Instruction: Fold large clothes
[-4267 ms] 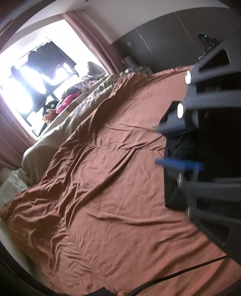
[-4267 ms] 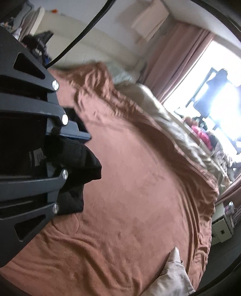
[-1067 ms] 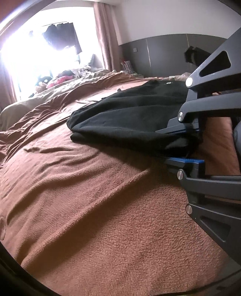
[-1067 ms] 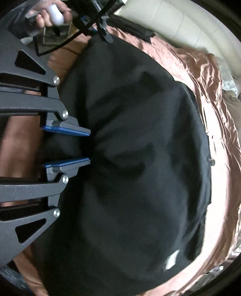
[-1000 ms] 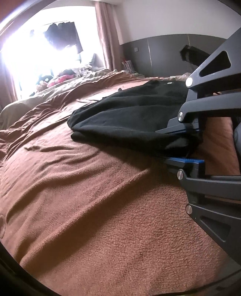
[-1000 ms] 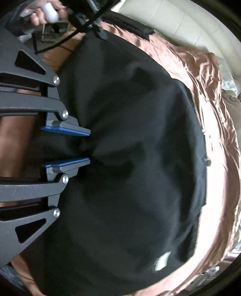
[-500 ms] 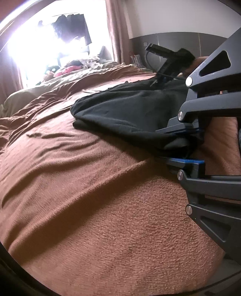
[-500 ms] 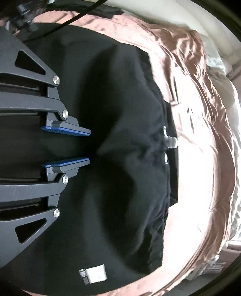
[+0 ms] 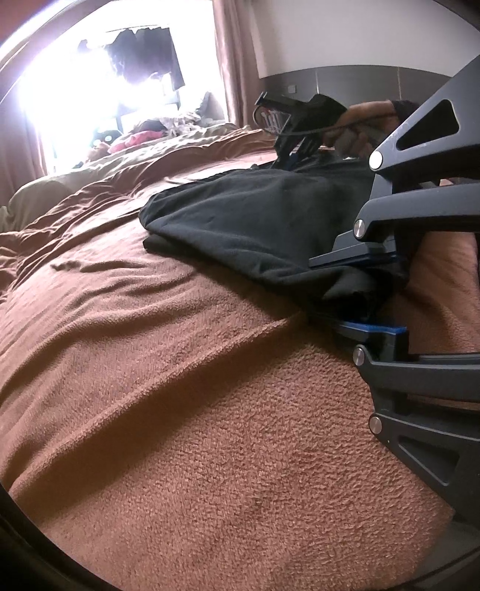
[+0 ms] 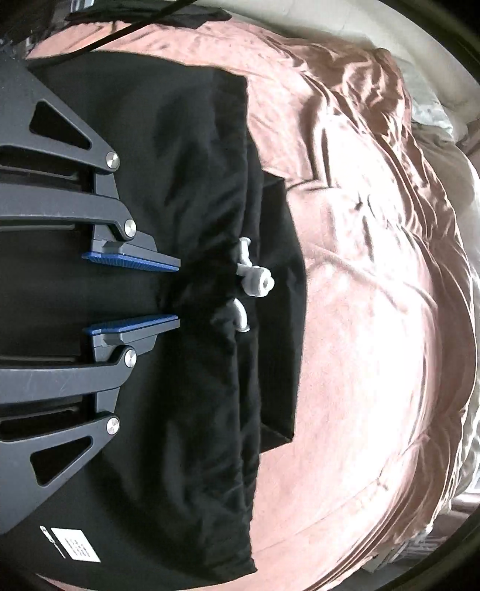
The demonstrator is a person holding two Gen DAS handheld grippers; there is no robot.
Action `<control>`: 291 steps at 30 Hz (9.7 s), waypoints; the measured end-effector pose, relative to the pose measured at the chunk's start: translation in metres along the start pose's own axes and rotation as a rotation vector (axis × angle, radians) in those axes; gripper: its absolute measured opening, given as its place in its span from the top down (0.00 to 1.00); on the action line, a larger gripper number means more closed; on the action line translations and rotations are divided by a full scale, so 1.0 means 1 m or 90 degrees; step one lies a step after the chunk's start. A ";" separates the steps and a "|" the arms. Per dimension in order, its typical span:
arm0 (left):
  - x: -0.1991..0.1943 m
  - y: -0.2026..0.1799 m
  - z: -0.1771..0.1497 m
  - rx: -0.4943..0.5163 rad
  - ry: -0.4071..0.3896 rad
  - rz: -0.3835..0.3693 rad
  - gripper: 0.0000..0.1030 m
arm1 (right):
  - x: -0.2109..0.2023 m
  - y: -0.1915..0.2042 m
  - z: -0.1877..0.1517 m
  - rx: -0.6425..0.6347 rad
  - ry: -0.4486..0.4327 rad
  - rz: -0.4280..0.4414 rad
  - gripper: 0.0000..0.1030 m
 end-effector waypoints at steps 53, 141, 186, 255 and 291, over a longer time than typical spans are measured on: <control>-0.022 -0.315 -0.106 0.382 0.043 -0.189 0.93 | -0.193 -0.120 -0.176 0.125 -0.111 0.274 0.79; 0.194 -0.238 -0.091 0.378 0.172 0.058 0.41 | -0.243 -0.283 -0.146 0.191 -0.173 0.247 0.22; 0.241 -0.282 -0.062 0.488 0.127 0.107 0.40 | -0.084 -0.300 -0.032 0.233 0.013 0.398 0.40; -0.052 -0.450 -0.308 0.556 -0.009 -0.231 0.73 | -0.473 -0.336 -0.241 0.027 -0.354 0.308 0.88; 0.136 -0.600 -0.529 0.732 0.249 -0.287 0.73 | -0.526 -0.461 -0.267 0.124 -0.420 0.128 0.88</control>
Point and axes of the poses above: each gripper's, at about its wrist camera, not at the fingertips, and x roughly the way its jaws point, y to its left, z to its top, the point moved 10 cm from there along x, roughly the way its jaws point, and after that the axes turned 4 degrees about z, right-handed, at the moved point
